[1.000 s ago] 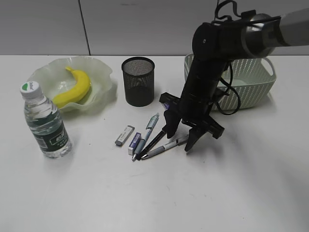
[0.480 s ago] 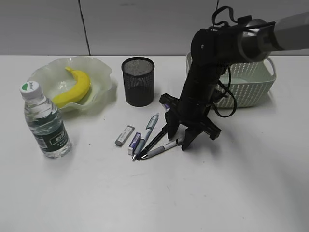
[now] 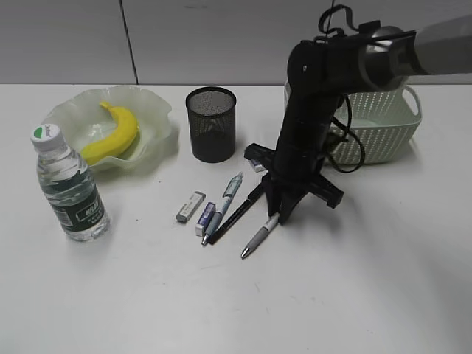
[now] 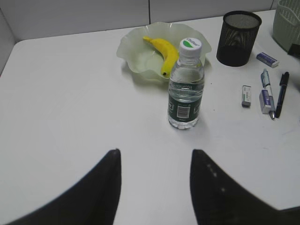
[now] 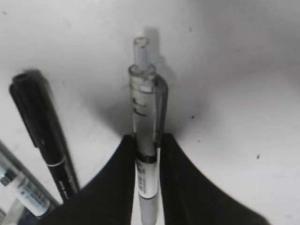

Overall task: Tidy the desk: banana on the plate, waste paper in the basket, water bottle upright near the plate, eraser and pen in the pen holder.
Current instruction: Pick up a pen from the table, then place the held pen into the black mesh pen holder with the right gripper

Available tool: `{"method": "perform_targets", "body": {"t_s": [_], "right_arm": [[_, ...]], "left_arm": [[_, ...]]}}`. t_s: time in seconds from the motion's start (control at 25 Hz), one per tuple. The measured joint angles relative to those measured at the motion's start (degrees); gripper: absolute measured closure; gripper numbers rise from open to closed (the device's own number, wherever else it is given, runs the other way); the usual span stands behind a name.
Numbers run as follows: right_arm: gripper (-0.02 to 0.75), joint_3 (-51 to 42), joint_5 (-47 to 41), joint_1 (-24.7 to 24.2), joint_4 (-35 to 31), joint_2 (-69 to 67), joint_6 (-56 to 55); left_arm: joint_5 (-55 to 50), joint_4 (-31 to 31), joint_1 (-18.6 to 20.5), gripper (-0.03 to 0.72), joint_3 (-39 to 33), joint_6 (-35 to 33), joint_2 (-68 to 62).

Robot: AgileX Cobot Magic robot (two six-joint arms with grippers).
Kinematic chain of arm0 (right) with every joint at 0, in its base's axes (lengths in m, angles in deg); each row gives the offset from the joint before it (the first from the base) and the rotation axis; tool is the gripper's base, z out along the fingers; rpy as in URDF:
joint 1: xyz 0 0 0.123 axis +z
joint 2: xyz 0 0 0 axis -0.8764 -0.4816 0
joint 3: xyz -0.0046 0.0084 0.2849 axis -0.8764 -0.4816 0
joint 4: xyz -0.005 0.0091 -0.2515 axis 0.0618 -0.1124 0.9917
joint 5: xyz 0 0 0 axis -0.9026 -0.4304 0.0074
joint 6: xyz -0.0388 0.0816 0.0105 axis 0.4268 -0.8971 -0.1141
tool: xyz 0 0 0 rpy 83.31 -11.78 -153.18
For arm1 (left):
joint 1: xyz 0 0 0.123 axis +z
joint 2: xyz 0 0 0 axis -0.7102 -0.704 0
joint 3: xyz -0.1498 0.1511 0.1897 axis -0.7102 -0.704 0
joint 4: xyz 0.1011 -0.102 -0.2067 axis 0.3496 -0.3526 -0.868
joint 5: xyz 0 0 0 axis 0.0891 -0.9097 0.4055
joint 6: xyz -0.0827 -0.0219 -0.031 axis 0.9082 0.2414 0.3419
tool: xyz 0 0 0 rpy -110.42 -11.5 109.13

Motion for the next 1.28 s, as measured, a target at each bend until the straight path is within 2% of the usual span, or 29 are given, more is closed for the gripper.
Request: {"method": "perform_targets", "body": {"t_s": [0.24, 0.36, 0.48, 0.64, 0.96, 1.28], "right_arm": [[0.609, 4.07, -1.09, 2.77, 10.51, 4.21, 1.43], [0.609, 6.72, 0.71, 4.94, 12.56, 5.54, 7.74], [0.609, 9.26, 3.69, 7.93, 17.41, 6.54, 13.83], [0.610, 10.62, 11.34, 10.95, 29.84, 9.15, 17.17], [0.612, 10.83, 32.94, 11.13, 47.62, 9.24, 17.94], [0.612, 10.77, 42.35, 11.08, 59.15, 2.90, 17.99]], "left_arm": [[0.00, 0.00, 0.00, 0.337, 0.00, 0.00, 0.00], [0.00, 0.00, 0.00, 0.340, 0.00, 0.00, 0.00], [0.00, 0.00, 0.00, 0.342, 0.00, 0.00, 0.00], [0.00, 0.00, 0.00, 0.342, 0.00, 0.00, 0.00], [0.00, 0.00, 0.00, 0.346, 0.00, 0.00, 0.00], [0.00, 0.00, 0.00, 0.346, 0.00, 0.00, 0.00]]}}
